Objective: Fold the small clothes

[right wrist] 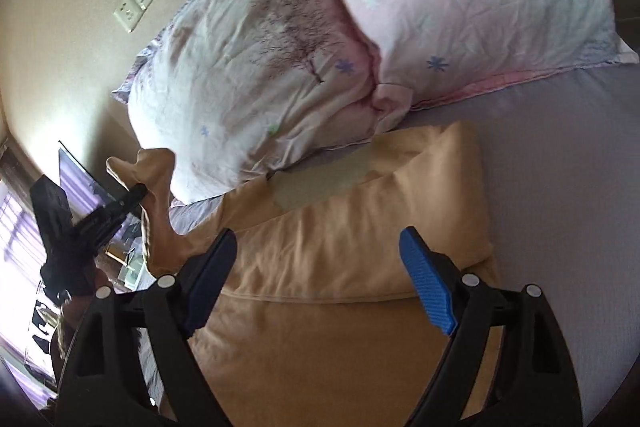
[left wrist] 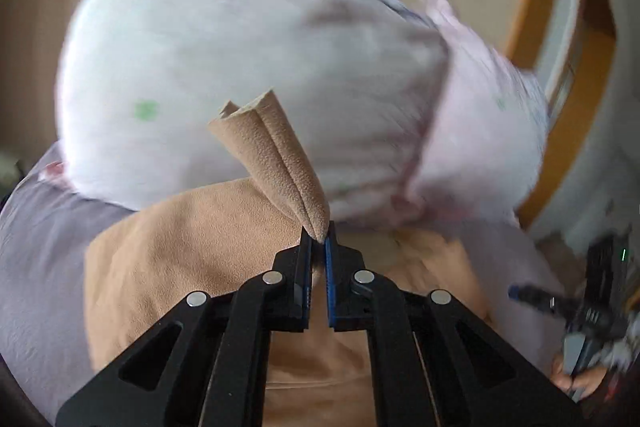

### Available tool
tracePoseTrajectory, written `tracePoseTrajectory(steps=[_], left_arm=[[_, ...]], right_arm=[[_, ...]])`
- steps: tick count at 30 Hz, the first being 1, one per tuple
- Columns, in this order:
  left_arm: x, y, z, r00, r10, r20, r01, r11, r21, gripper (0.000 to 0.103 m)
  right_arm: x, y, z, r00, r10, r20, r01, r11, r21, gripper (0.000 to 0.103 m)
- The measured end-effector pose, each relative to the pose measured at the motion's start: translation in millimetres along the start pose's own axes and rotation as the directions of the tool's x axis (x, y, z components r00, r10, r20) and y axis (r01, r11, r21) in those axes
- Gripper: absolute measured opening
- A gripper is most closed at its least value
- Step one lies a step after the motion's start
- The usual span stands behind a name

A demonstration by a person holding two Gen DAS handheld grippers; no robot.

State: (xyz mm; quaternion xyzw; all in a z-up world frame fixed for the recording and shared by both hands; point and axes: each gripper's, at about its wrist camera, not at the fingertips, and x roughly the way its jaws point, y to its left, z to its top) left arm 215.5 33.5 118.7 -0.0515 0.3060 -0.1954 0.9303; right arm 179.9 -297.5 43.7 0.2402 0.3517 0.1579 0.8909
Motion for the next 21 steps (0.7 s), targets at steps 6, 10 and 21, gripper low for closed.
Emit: tracePoseTrajectory(steps=[6, 10, 21], left_arm=[[78.9, -143.8, -102.9, 0.976, 0.144, -0.165, -0.031, 0.835, 0.549, 0.014], [29.5, -139.5, -105.5, 0.994, 0.084, -0.076, -0.025, 0.817, 0.576, 0.069], [18.4, 40.3, -22.7, 0.965, 0.244, -0.094, -0.238, 0.968, 0.075, 0.076]], right_arm=[[13.1, -54.6, 2.0, 0.996, -0.035, -0.077, 0.047, 0.986, 0.161, 0.083], [20.8, -56.3, 4.6, 0.994, -0.028, -0.103, 0.043, 0.989, 0.145, 0.068], [95.7, -21.6, -7.4, 0.955, -0.083, -0.286, 0.088, 0.996, 0.005, 0.024]])
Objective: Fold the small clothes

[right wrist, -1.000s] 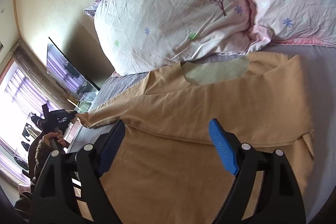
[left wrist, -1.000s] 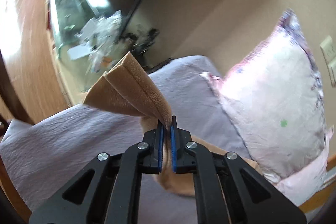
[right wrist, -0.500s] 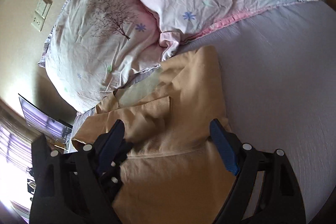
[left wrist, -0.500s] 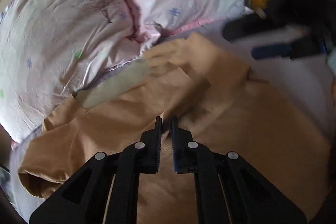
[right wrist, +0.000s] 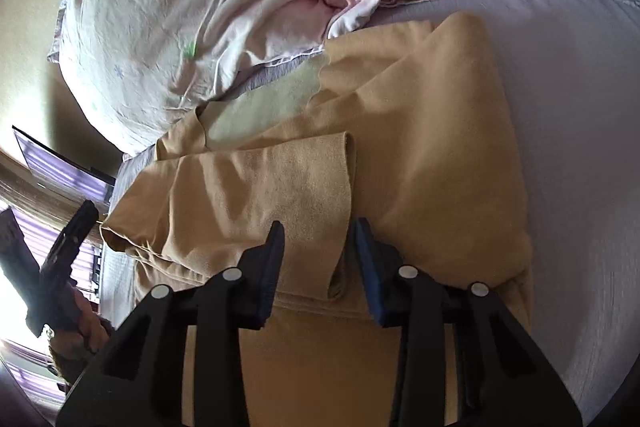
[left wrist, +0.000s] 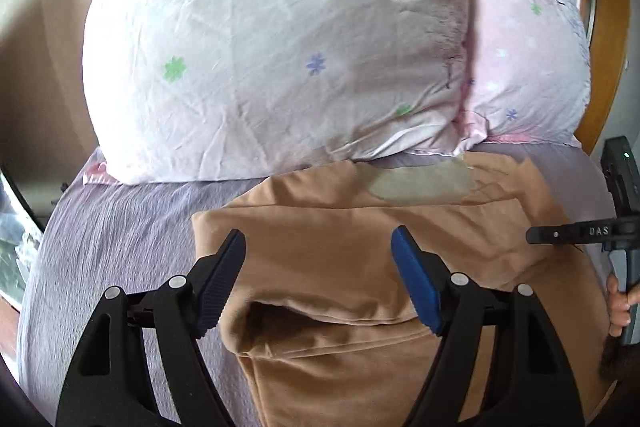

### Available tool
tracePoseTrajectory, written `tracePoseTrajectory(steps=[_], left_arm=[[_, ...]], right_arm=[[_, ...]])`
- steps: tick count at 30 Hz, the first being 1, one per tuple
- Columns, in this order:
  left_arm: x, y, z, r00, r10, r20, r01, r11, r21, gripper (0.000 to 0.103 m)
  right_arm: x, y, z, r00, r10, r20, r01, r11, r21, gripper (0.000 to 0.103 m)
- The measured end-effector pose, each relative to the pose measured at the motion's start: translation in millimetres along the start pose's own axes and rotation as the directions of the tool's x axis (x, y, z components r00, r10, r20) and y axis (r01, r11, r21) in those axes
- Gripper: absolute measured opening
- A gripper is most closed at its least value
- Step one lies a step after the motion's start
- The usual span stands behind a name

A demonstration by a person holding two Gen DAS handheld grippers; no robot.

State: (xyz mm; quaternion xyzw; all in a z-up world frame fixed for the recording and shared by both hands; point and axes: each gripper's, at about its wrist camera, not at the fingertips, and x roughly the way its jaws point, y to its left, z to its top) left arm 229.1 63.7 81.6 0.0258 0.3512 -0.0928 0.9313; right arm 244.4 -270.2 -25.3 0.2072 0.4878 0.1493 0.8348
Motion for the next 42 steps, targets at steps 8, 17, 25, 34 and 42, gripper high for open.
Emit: tracePoseTrajectory(steps=[8, 17, 25, 34, 42], left_arm=[[30.2, 11.0, -18.1, 0.990, -0.057, -0.132, 0.050, 0.997, -0.055, 0.076], [-16.1, 1.1, -46.3, 0.987, -0.124, -0.104, 0.123, 0.992, -0.019, 0.076], [-158.4, 36.9, -136.7, 0.923, -0.383, 0.032, 0.384, 0.921, -0.060, 0.097], [-182.6, 74.5, -272.7, 0.867, -0.498, -0.036, 0.465, 0.832, -0.304, 0.097], [-128.7, 56.3, -283.8, 0.825, -0.561, -0.070, 0.489, 0.771, -0.408, 0.076]], right_arm=[[-57.6, 2.0, 7.8, 0.960, -0.104, 0.259, 0.114, 0.993, -0.021, 0.004], [-70.1, -50.0, -23.3, 0.960, -0.215, 0.181, 0.195, 0.973, 0.122, 0.056], [-157.6, -41.1, -154.0, 0.960, 0.180, 0.213, -0.136, 0.969, -0.207, 0.084], [-163.0, -88.2, -282.5, 0.977, 0.215, 0.005, -0.211, 0.965, -0.157, 0.085], [-108.4, -110.5, -284.8, 0.934, 0.354, -0.035, -0.356, 0.933, -0.059, 0.076]])
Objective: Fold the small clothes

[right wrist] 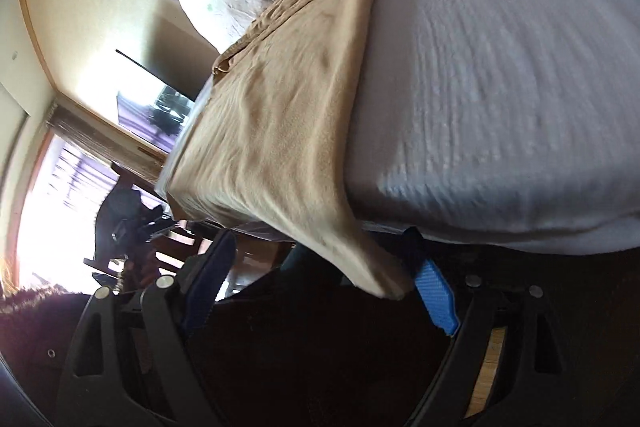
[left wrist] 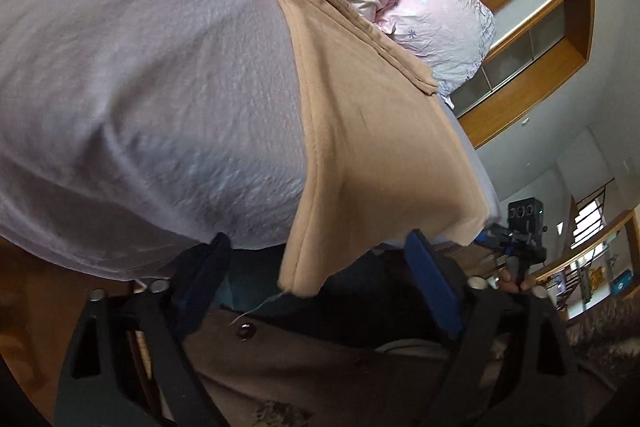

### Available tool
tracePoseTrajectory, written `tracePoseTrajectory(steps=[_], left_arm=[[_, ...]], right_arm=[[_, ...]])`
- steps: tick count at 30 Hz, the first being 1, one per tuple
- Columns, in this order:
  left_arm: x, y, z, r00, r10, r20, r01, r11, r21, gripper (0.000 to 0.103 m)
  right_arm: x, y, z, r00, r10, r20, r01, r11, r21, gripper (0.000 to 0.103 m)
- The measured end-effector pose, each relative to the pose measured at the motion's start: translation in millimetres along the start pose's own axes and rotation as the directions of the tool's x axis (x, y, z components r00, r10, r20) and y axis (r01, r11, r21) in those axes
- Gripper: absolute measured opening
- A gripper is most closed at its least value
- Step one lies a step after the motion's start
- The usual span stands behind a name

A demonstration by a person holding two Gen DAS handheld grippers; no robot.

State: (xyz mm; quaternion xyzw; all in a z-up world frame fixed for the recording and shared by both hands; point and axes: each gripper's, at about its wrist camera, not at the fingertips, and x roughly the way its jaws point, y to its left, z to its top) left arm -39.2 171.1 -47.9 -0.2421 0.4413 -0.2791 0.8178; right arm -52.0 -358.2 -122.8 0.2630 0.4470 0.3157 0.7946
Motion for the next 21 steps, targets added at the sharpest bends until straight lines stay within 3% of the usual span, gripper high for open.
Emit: tracePoseTrajectory(steps=[1, 2, 3, 4, 8, 12, 17, 21], left_arm=[[5.2, 1.9, 2.3, 1.000, -0.020, -0.005, 0.020, 0.999, -0.027, 0.064], [8.5, 5.1, 2.0, 0.999, -0.051, -0.011, 0.050, 0.997, -0.056, 0.053], [11.8, 8.6, 2.0, 0.995, -0.094, -0.018, 0.092, 0.992, -0.090, 0.026], [13.4, 12.7, 0.5, 0.991, -0.131, -0.020, 0.128, 0.984, -0.123, 0.005], [-3.9, 10.2, 0.9, 0.980, -0.198, 0.025, 0.199, 0.963, -0.181, 0.004], [-33.9, -15.8, 33.1, 0.968, -0.226, 0.109, 0.238, 0.965, -0.107, 0.004], [-23.7, -39.7, 130.2, 0.968, -0.179, 0.173, 0.183, 0.983, -0.003, 0.004], [16.9, -30.0, 218.3, 0.968, -0.110, 0.226, 0.125, 0.991, -0.051, 0.004]], right_arm=[[3.3, -0.9, -0.5, 1.000, 0.027, 0.001, -0.027, 1.000, 0.004, 0.053], [8.0, -1.3, -1.8, 0.998, 0.063, -0.008, -0.063, 0.998, 0.005, 0.036], [11.7, -1.0, -1.1, 0.996, 0.087, -0.018, -0.087, 0.996, 0.001, 0.009], [12.7, 1.2, -3.1, 0.995, 0.093, -0.025, -0.094, 0.996, -0.012, 0.008], [-10.3, 28.9, -4.4, 0.991, 0.133, 0.025, -0.130, 0.987, -0.093, 0.007], [-38.1, 64.3, 30.1, 0.978, 0.169, 0.120, -0.143, 0.971, -0.194, 0.007], [-38.8, 95.4, 120.0, 0.948, 0.184, 0.261, -0.117, 0.960, -0.255, 0.007], [-13.0, 85.8, 205.4, 0.923, 0.107, 0.369, -0.045, 0.984, -0.172, 0.007]])
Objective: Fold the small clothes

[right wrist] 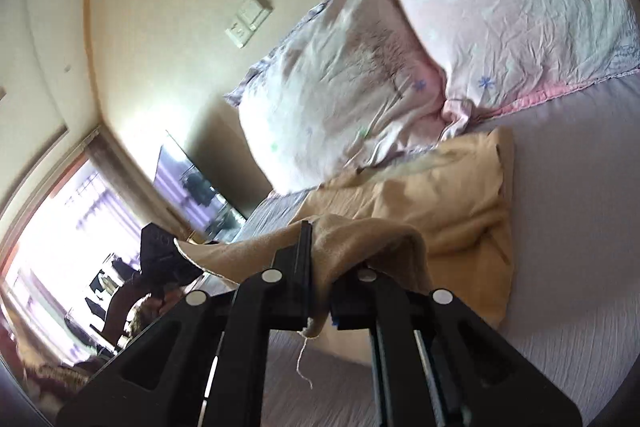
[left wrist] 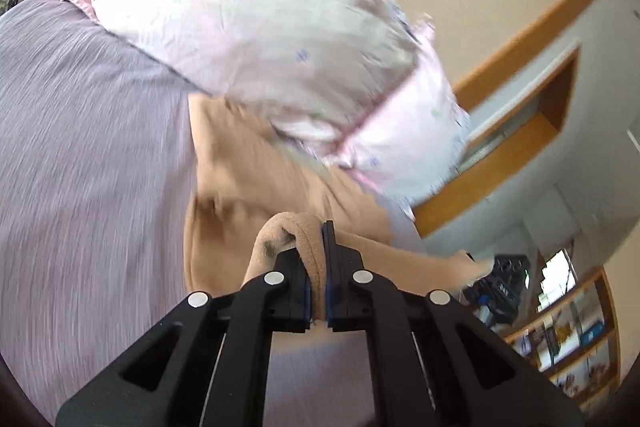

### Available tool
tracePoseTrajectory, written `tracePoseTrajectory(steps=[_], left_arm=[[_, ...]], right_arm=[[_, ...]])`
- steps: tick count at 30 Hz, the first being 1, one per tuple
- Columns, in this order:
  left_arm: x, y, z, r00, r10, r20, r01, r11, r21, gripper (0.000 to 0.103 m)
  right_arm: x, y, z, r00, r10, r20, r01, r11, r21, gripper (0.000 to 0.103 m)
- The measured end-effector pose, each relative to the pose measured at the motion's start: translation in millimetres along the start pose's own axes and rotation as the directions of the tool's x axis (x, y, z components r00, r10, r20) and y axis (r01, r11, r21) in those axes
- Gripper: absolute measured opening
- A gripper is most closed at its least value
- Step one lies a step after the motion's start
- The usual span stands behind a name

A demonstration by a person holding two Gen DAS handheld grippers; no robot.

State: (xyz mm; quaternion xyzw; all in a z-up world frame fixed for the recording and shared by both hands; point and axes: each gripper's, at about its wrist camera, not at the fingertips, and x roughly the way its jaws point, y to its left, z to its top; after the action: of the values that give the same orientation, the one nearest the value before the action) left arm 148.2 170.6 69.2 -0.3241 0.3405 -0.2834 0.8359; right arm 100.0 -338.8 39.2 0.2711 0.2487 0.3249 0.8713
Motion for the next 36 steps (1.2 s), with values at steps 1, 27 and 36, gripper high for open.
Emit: tracePoseTrajectory(steps=[1, 27, 36], left_arm=[[17.6, 5.2, 18.2, 1.000, 0.019, 0.004, -0.018, 1.000, -0.020, 0.004], [62.4, 62.7, 71.6, 0.971, 0.226, -0.083, -0.236, 0.960, -0.150, 0.082], [82.6, 61.2, 24.7, 0.961, 0.190, -0.200, -0.222, 0.963, -0.153, 0.076]], right_arm=[[19.5, -11.2, 15.8, 0.999, -0.034, 0.015, 0.033, 0.999, 0.037, 0.007], [101.0, -103.1, 79.9, 0.947, -0.318, 0.045, 0.296, 0.919, 0.261, 0.089], [103.0, -97.3, 52.6, 0.958, -0.283, 0.045, 0.270, 0.944, 0.189, 0.089]])
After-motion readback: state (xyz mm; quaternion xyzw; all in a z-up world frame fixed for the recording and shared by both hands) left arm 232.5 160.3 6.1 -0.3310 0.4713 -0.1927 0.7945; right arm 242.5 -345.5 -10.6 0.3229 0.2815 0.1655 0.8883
